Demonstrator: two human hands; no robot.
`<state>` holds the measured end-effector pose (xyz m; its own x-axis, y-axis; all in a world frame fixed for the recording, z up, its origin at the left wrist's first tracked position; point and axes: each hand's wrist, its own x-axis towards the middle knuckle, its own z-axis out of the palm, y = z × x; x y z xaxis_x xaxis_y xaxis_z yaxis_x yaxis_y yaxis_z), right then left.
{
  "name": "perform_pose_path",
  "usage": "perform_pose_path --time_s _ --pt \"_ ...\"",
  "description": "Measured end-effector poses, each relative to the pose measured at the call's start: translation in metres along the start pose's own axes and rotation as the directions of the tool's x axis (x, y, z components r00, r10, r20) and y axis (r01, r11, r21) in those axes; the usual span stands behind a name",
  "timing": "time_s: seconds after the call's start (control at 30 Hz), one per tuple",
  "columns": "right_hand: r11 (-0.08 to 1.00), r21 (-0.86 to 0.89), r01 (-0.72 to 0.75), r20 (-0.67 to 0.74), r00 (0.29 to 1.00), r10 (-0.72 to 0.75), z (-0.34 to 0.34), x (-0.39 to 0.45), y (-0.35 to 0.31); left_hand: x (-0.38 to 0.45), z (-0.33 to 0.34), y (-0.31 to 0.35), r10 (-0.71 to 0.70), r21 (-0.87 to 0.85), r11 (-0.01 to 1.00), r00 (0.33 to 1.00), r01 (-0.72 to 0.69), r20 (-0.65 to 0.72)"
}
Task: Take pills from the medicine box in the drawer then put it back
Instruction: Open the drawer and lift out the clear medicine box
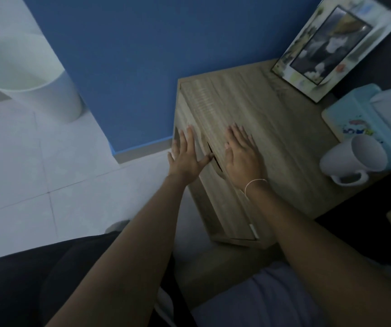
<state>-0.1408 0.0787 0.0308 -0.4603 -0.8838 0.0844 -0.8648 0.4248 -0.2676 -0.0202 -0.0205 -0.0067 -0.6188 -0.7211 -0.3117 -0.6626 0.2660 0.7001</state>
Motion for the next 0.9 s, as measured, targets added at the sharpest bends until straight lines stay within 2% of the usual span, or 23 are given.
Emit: perform_pose_path --time_s 0.63,0.9 --pt "0.999 -0.038 -0.017 0.001 1.0 0.017 0.004 0.0 0.002 -0.013 -0.014 -0.005 -0.034 0.061 0.997 0.997 0.038 -0.063" --pt "0.998 -0.052 -0.02 0.004 1.0 0.02 0.005 0.001 0.003 -0.012 -0.008 0.001 0.126 0.264 0.96 0.985 -0.092 -0.116"
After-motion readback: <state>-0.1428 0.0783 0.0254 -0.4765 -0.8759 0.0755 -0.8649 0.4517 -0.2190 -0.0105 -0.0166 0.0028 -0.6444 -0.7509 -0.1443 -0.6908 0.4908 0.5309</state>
